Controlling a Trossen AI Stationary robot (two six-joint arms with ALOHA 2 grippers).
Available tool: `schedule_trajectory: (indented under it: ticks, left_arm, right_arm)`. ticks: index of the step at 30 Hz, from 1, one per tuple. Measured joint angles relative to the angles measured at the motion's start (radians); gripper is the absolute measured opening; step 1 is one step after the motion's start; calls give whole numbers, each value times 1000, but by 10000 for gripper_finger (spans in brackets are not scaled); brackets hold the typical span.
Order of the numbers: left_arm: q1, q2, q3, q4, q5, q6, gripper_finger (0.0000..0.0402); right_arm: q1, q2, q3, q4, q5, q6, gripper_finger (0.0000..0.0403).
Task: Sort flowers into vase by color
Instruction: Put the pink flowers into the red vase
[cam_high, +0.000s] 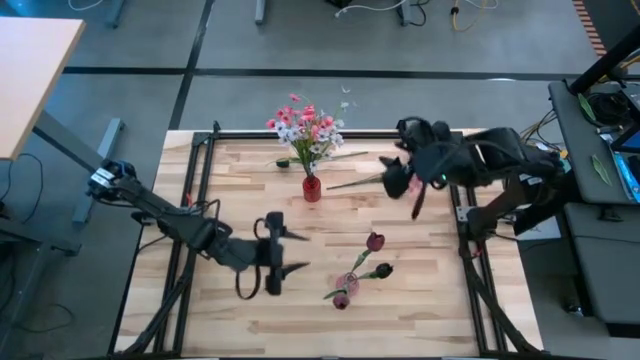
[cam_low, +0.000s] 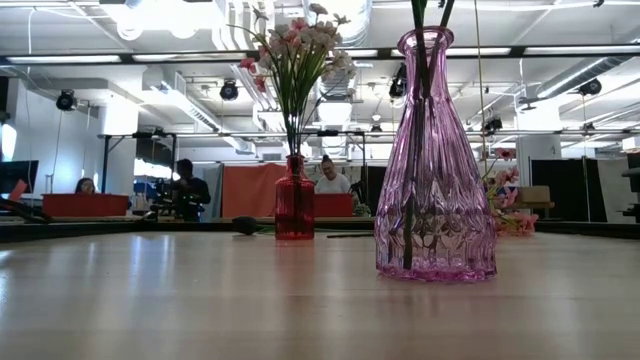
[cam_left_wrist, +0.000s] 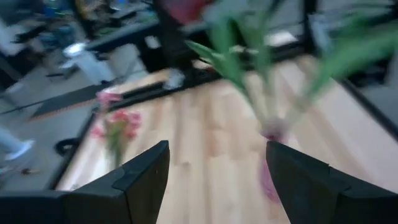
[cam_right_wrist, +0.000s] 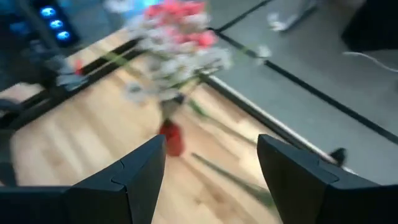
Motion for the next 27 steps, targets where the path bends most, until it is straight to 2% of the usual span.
schedule_trajectory:
  ticks: [3, 5, 8, 11, 16, 22, 25, 27]
  left_arm:
    - [70, 26, 2, -2, -9, 43, 251]
    - [120, 49, -2, 2, 29, 97, 251]
    - [201, 110, -3, 140, 100, 155, 251]
    - [238, 185, -3, 202, 104, 173, 251]
    - [230, 258, -4, 231, 96, 177, 251]
    - [178, 231, -4, 147, -27, 151, 251]
    - [153, 172, -4, 90, -47, 139, 251]
    - [140, 127, -9, 52, -49, 132, 251]
  right_arm:
    - [-58, -7, -16, 3, 8, -43, 244]
    - [-71, -8, -30, 3, 11, -57, 245]
    - [-70, -9, -55, 3, 16, -76, 247]
    - [-71, -5, -80, 3, 33, -79, 246]
    - [-73, -5, -149, 1, 34, -110, 246]
    - [-172, -40, -264, 3, 26, -162, 234]
    - [-268, -63, -339, 22, -40, -224, 226]
    - [-335, -69, -408, 63, -142, -329, 220]
